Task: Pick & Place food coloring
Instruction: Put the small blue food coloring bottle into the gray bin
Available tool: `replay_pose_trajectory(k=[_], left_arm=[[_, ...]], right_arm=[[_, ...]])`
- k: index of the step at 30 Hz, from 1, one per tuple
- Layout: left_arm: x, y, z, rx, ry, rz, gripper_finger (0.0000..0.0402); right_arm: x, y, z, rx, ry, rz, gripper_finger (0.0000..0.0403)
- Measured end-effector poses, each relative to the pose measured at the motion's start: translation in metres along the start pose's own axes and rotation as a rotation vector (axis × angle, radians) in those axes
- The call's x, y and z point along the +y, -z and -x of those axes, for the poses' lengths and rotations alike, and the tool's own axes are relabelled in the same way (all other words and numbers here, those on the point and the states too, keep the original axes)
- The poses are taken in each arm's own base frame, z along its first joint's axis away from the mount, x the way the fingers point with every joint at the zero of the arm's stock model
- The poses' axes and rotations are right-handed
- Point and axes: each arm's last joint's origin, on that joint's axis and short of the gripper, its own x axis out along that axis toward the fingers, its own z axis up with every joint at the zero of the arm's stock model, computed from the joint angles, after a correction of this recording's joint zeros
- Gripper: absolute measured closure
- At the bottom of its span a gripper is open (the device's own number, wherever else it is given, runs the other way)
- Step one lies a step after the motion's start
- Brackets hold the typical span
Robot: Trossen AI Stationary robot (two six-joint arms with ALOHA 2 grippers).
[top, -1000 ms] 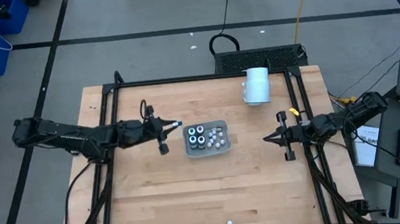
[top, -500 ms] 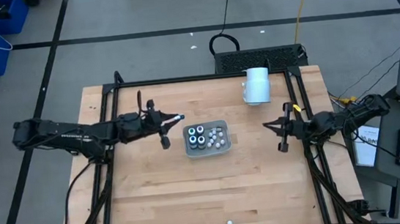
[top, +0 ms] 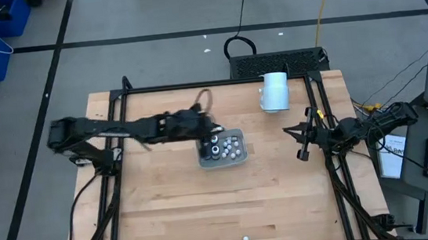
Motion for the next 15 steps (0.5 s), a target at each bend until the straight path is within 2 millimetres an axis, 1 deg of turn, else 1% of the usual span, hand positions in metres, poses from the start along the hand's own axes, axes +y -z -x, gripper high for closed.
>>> replay_pose_trajectory(k=[4,9,12,15], left_arm=[[-0.003,-0.016,-0.031,0.103,0.009,-0.036,0.0336],[-0.008,-0.030,-0.068,0.203,0.035,-0.091,0.0336],[-0.011,-0.034,-0.086,0.252,0.083,-0.115,0.0336],[-0.013,-0.038,-0.099,0.294,0.122,-0.128,0.0336]], right_arm=[[0.000,0.000,0.000,0.000,0.000,0.000,0.0403],[0.000,0.000,0.000,0.001,-0.001,-0.008,0.0403],[0.000,0.001,0.000,0.005,-0.004,-0.013,0.0403],[0.001,0.002,0.000,0.020,-0.013,-0.005,0.0403]])
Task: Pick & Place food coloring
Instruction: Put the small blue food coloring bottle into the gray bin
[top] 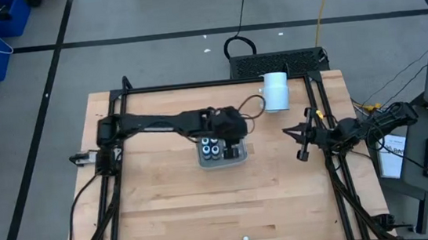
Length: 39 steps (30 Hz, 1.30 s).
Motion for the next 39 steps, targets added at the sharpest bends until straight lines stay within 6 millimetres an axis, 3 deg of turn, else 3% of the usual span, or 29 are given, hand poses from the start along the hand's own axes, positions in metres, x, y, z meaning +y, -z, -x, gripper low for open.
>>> replay_pose_trajectory(k=[5,13,39], left_arm=[[-0.002,0.003,-0.016,0.091,0.038,-0.008,0.0336],[-0.011,0.015,-0.018,0.185,0.061,0.012,0.0336],[-0.025,0.032,-0.052,0.277,0.084,0.024,0.0336]], right_arm=[[0.000,0.001,0.000,0.006,-0.005,0.002,0.0403],[0.001,0.001,0.000,0.007,-0.007,0.002,0.0403],[0.000,0.000,0.000,0.002,-0.004,-0.012,0.0403]])
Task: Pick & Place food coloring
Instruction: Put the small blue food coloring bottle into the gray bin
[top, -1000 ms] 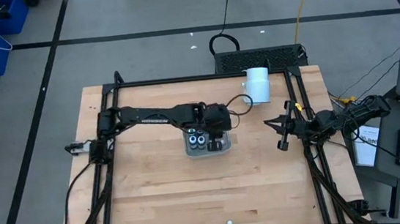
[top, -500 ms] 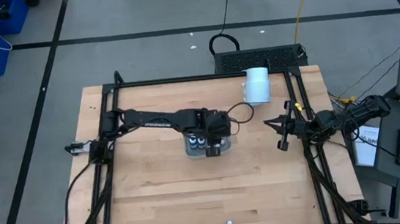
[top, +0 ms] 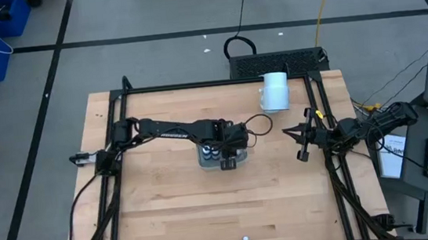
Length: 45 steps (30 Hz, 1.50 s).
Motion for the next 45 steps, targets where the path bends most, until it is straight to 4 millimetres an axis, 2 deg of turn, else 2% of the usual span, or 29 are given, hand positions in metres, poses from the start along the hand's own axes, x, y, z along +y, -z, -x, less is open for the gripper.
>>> replay_pose_trajectory(k=[13,45], left_arm=[[-0.001,0.003,-0.015,0.031,0.002,0.004,0.0336],[0.004,0.004,-0.022,0.030,-0.004,0.013,0.0331]], right_arm=[[0.000,0.000,0.000,0.000,0.000,-0.011,0.0403],[0.000,-0.001,0.000,-0.006,0.003,-0.015,0.0403]])
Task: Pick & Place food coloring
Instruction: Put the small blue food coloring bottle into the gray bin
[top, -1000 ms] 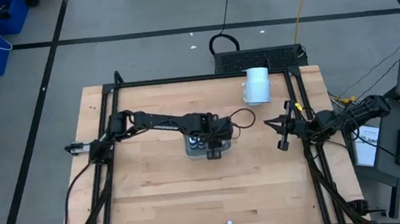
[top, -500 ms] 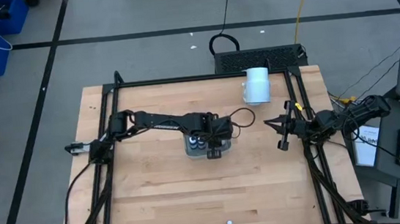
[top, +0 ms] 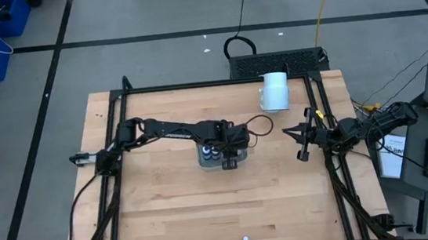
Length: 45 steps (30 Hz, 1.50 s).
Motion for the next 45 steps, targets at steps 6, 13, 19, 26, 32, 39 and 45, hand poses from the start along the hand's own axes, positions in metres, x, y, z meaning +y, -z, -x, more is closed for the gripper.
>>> replay_pose_trajectory(k=[6,13,19,26,32,39,45], left_arm=[[-0.001,0.002,-0.010,0.016,0.002,0.004,0.0325],[0.000,0.003,-0.011,0.021,0.001,0.005,0.0322],[0.000,0.003,-0.011,0.020,0.001,-0.014,0.0296],[0.001,-0.002,-0.002,0.006,-0.002,-0.028,0.0269],[0.003,-0.018,0.026,0.024,0.001,-0.056,0.0270],[-0.004,-0.027,0.107,0.211,-0.090,-0.162,0.0276],[0.001,-0.012,0.217,0.026,-0.168,-0.146,0.0347]], right_arm=[[0.000,0.000,0.000,0.001,0.000,-0.003,0.0403],[0.000,0.000,0.000,0.000,0.000,-0.003,0.0403],[0.000,0.000,0.000,-0.001,0.000,-0.003,0.0403],[0.000,0.000,0.000,0.000,0.000,-0.003,0.0403],[0.000,0.000,0.000,-0.004,0.002,-0.005,0.0403],[0.000,0.000,0.000,-0.004,0.001,-0.005,0.0403],[0.000,0.000,0.000,-0.003,0.001,-0.004,0.0403]])
